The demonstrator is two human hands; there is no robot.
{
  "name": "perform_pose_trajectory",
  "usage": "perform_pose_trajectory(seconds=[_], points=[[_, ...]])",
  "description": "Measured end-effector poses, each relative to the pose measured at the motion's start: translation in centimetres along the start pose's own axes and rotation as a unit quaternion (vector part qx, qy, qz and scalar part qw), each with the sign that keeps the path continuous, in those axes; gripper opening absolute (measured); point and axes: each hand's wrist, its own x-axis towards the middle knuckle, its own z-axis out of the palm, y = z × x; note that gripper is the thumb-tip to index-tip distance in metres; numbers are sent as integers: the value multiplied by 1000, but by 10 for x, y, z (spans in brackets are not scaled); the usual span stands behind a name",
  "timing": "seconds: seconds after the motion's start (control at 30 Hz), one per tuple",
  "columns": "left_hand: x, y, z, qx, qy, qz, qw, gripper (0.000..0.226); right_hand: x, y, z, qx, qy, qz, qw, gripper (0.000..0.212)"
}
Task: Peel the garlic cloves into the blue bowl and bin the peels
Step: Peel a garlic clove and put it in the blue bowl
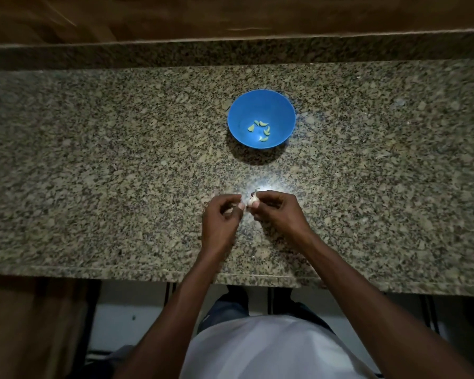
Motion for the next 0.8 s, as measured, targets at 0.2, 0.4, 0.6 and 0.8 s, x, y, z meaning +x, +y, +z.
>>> perform_pose_trajectory(seconds=[0.2,0.4,0.6,0.8], points=[[0,11,7,52,-18,34,998,22,-3,-2,-10,-23,-43,-35,998,26],[1,13,6,83,-23,32,996,18,0,-6,-14,-182,-40,-112,976,22],[7,23,9,79,-12,-9,997,11,2,-11,-13,-206,-35,-135,969,21],[11,24,11,55,6,-53,997,10,4,-12,-8,-177,-29,-99,979,25]])
